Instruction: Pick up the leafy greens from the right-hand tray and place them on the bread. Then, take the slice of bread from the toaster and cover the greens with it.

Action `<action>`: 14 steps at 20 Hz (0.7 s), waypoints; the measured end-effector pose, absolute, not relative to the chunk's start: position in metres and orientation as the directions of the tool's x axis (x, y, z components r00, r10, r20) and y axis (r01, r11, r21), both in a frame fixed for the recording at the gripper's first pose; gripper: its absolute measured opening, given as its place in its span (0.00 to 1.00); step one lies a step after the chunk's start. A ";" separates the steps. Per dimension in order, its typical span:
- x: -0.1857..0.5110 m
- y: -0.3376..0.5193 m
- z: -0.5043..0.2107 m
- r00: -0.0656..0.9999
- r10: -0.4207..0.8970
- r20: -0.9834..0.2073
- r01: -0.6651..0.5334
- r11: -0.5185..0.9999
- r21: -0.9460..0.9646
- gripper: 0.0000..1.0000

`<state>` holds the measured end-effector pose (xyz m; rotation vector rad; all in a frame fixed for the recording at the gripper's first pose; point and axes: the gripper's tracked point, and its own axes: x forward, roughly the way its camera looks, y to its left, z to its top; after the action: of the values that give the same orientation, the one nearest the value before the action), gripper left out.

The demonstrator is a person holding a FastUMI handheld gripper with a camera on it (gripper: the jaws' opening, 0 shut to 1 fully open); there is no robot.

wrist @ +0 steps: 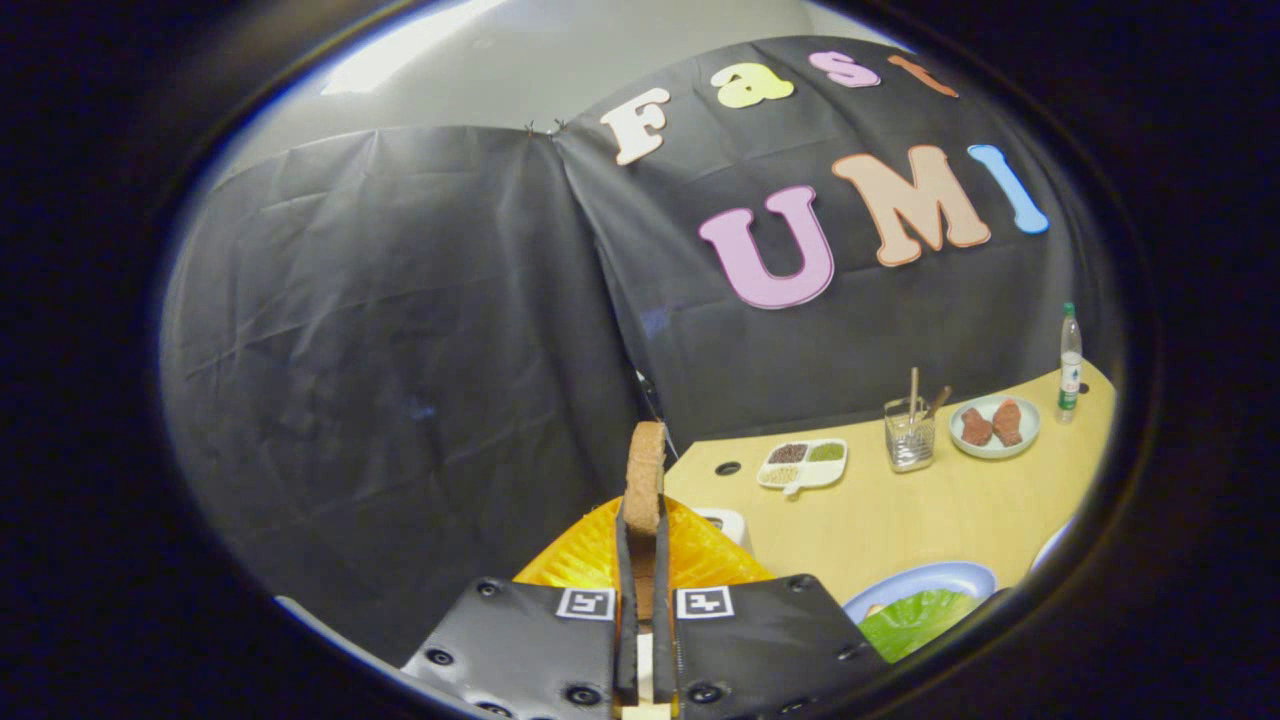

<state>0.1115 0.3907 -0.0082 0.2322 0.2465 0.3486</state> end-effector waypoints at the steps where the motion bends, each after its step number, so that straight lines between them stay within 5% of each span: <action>1: 0.110 0.382 0.001 0.918 0.356 -0.177 -0.301 0.913 0.275 0.08; 7: 0.093 0.314 0.021 0.949 0.299 -0.102 -0.229 0.875 0.426 0.08; 14: 0.073 0.226 -0.046 0.957 0.228 -0.178 -0.075 0.791 0.607 0.08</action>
<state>0.0732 0.2262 -0.0464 0.6387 0.2490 0.1646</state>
